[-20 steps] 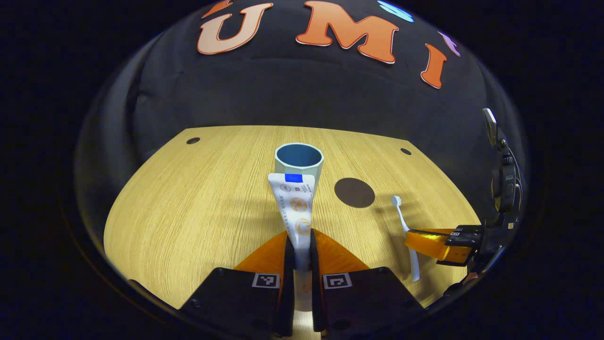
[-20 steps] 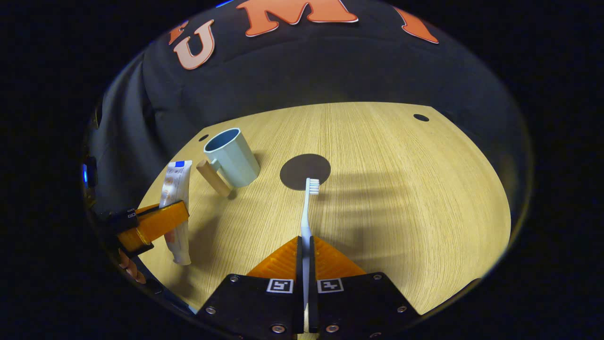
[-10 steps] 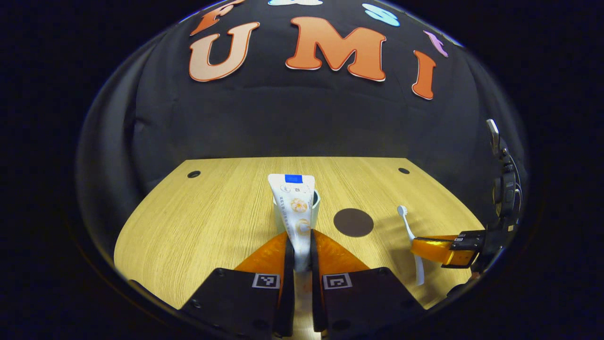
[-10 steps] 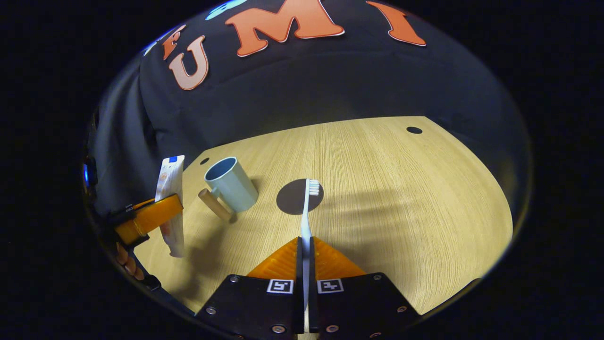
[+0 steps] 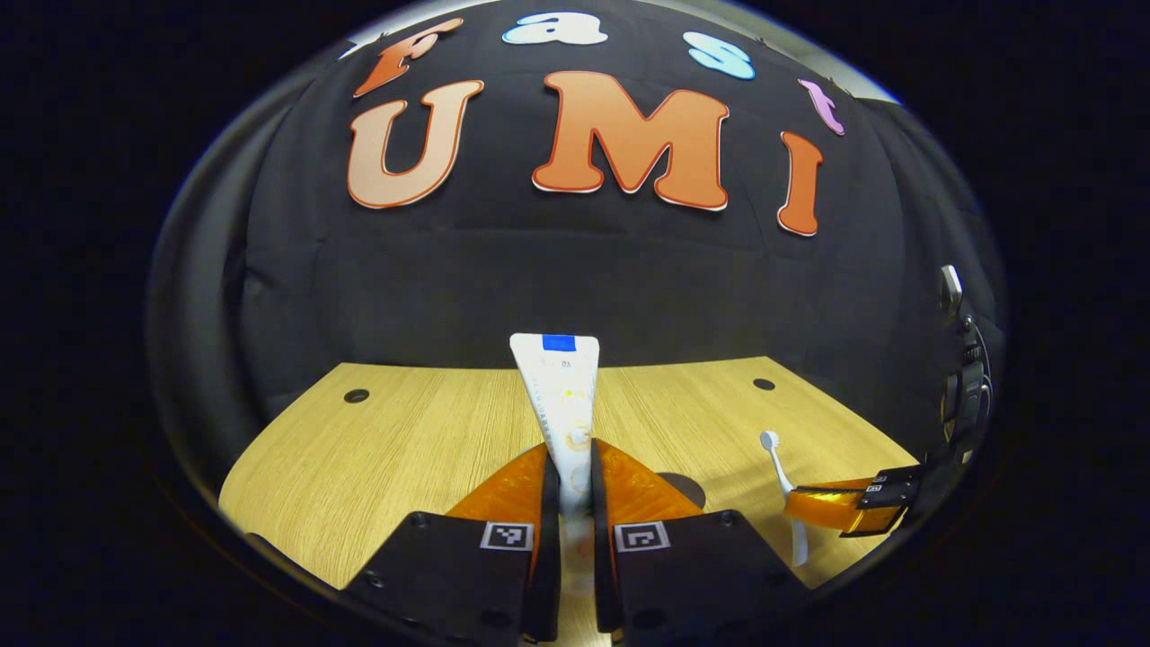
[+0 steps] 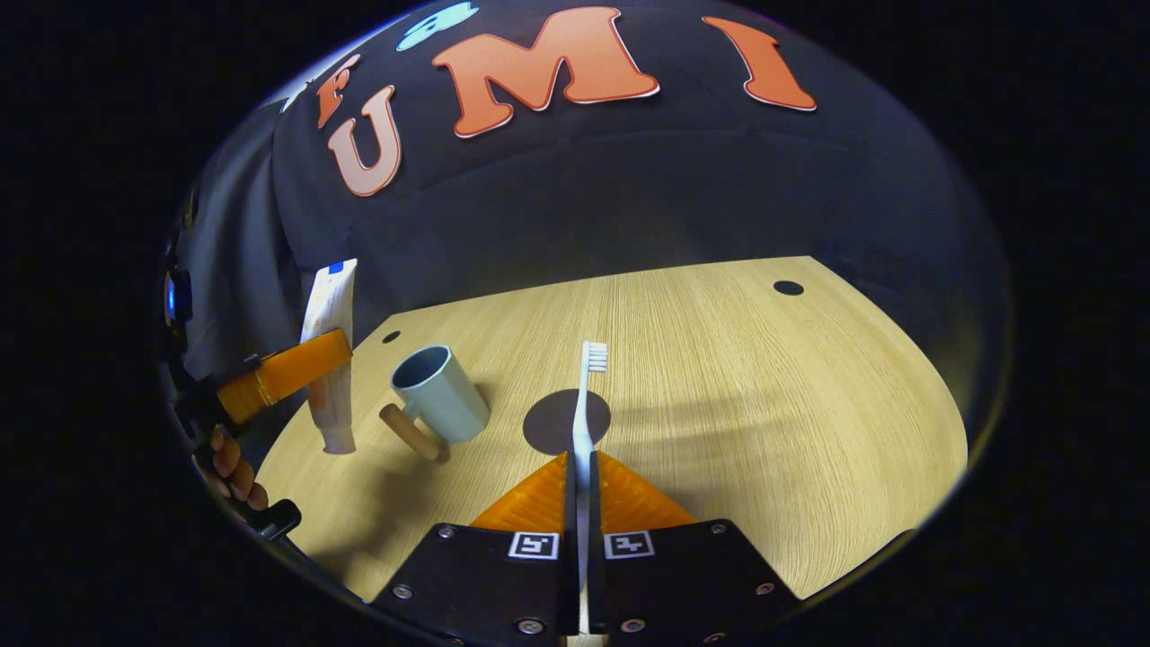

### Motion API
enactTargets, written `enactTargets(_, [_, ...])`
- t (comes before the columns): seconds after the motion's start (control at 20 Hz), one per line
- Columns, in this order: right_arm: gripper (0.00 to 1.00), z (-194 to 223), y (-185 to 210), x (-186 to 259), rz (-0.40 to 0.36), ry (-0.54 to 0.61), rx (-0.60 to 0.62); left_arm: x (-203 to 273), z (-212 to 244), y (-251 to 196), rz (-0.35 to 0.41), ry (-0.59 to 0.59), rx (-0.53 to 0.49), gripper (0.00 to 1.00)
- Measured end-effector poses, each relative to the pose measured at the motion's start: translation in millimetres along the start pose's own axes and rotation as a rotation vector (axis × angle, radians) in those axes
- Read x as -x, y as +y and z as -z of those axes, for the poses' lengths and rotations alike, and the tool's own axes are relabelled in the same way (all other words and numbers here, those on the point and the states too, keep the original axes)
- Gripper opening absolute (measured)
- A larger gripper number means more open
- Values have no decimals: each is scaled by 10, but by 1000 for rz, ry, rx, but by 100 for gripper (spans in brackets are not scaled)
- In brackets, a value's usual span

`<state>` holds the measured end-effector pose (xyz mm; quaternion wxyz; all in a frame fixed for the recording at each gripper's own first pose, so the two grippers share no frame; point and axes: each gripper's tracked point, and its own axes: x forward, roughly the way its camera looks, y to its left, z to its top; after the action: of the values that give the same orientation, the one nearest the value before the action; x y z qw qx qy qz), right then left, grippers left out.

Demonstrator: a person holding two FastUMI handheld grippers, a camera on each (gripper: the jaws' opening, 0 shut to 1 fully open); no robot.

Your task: Put the toothbrush and toothpaste on the desktop into the cup, then pick up the cup and place it on the coaster on the desktop.

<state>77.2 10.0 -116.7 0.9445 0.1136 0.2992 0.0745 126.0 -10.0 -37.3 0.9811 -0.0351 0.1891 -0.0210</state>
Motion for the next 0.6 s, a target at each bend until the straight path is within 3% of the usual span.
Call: enactTargets(0.6, [4, -334, -177, -108, -11, -111, 8, -520, -582, 121, -5, -228, 61, 19])
